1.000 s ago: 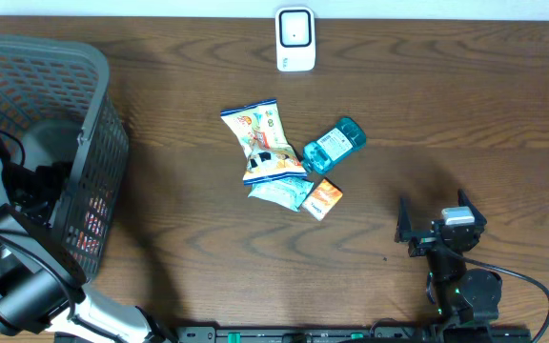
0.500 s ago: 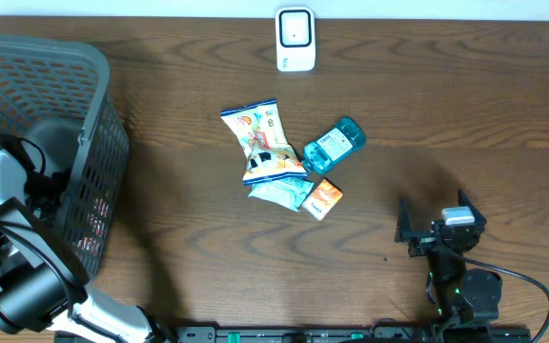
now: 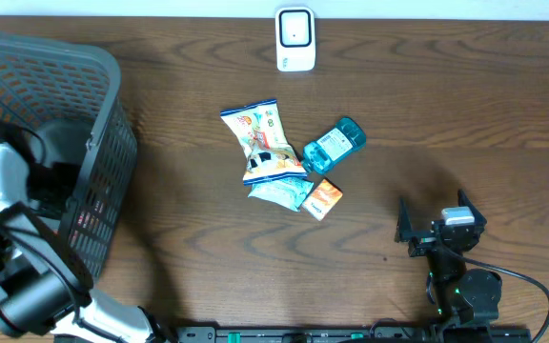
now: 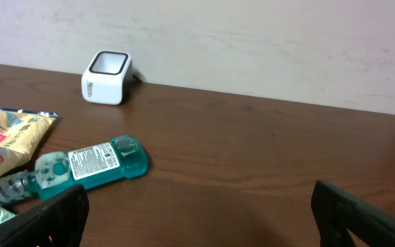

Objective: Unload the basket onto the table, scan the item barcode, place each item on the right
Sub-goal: 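Reach the left gripper into the basket and grasp the brown 'TOP' bar, then carry the 'TOP' bar out and drop it beside the mouthwash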

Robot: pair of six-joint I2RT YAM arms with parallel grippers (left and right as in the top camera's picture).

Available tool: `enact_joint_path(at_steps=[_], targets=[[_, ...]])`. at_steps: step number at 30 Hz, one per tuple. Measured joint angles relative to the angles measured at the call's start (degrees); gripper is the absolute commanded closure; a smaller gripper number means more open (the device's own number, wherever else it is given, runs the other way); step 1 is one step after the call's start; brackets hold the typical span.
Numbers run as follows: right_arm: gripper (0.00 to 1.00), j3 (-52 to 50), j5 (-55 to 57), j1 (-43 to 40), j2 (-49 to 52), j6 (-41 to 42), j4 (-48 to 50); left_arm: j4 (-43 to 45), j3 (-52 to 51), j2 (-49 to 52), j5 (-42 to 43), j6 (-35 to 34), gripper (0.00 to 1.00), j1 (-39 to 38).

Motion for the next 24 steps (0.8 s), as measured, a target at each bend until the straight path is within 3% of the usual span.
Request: enact_joint_path(at_steps=[6,12,17,21,24], targets=[[0.01,0.00,0.00,0.00,0.00,0.02,0.00,-0.11,10.60,-10.05,-0.17,0.13,0.93,2.91],[0.01,0.00,0.00,0.00,0.00,0.00,0.00,1.92,13.77,-20.87,0.52,0.11,0.93,3.02],[0.01,0.00,0.00,0.00,0.00,0.00,0.00,10.99,13.55,-31.32,11.30,-0.09,0.93,1.90],[0.01,0.00,0.00,0.00,0.00,0.00,0.02,13.62,13.66,-39.06,17.46,-0.04,0.93,-6.71],[0.01,0.00,0.00,0.00,0.00,0.00,0.00,13.57,13.68,-41.53,18.43,0.59,0.93,-18.93]])
